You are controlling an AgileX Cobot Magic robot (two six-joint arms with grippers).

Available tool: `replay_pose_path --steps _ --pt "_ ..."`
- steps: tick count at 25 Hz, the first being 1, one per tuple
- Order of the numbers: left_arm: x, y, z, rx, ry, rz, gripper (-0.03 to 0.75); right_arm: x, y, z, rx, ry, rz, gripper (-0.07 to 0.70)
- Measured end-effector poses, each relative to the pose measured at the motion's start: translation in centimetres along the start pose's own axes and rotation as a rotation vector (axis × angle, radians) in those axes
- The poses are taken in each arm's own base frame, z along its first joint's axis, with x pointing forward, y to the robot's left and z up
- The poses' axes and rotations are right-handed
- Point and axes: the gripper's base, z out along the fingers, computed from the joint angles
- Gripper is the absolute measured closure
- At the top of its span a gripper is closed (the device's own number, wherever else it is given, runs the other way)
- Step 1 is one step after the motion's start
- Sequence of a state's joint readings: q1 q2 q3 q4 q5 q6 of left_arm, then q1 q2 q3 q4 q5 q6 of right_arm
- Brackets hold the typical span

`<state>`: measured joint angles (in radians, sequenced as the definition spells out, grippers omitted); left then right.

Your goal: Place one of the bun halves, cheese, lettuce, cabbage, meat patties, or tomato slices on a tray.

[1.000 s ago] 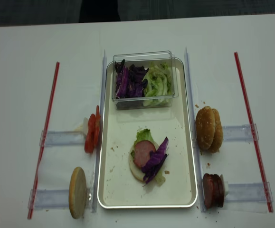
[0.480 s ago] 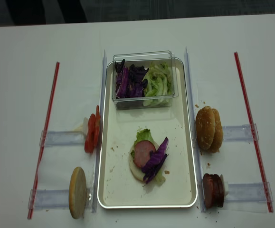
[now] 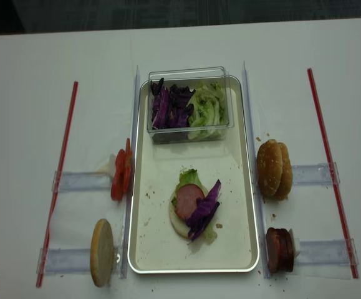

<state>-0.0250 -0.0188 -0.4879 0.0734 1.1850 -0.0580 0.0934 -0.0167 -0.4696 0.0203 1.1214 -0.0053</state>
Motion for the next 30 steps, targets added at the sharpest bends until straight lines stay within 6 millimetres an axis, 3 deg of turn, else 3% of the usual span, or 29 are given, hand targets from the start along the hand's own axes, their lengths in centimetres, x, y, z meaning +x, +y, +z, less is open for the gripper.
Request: replay_pose_path --steps 30 --pt "0.0 -0.01 0.0 0.002 0.0 0.002 0.298 0.0 0.0 0.0 0.0 0.0 -0.006 0.244"
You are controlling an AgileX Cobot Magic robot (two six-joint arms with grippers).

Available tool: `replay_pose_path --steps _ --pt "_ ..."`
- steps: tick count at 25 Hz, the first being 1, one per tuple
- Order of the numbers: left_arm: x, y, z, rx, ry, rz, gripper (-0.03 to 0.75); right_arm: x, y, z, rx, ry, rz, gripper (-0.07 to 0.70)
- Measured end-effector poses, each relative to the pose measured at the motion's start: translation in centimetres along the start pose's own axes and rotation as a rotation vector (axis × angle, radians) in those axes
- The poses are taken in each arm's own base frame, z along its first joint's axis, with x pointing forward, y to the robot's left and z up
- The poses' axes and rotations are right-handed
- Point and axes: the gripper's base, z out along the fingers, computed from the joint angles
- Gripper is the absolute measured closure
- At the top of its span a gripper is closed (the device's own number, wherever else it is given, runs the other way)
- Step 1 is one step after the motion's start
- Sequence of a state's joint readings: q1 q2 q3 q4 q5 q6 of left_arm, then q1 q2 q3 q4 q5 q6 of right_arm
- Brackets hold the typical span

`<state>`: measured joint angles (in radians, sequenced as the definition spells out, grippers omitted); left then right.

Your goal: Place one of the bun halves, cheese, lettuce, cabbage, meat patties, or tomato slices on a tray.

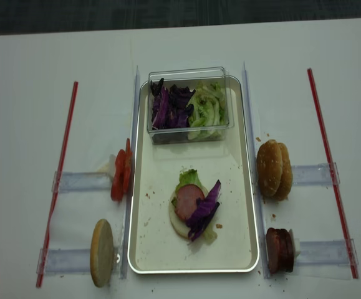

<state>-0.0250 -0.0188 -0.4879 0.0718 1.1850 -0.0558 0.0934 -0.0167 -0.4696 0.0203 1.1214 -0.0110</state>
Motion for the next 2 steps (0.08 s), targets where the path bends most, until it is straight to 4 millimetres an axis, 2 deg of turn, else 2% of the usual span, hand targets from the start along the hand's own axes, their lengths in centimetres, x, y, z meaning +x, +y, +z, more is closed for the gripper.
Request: replay_pose_path --steps 2 --pt "0.0 0.0 0.0 0.0 0.0 0.0 0.298 0.0 0.0 0.0 0.0 0.0 0.0 0.244"
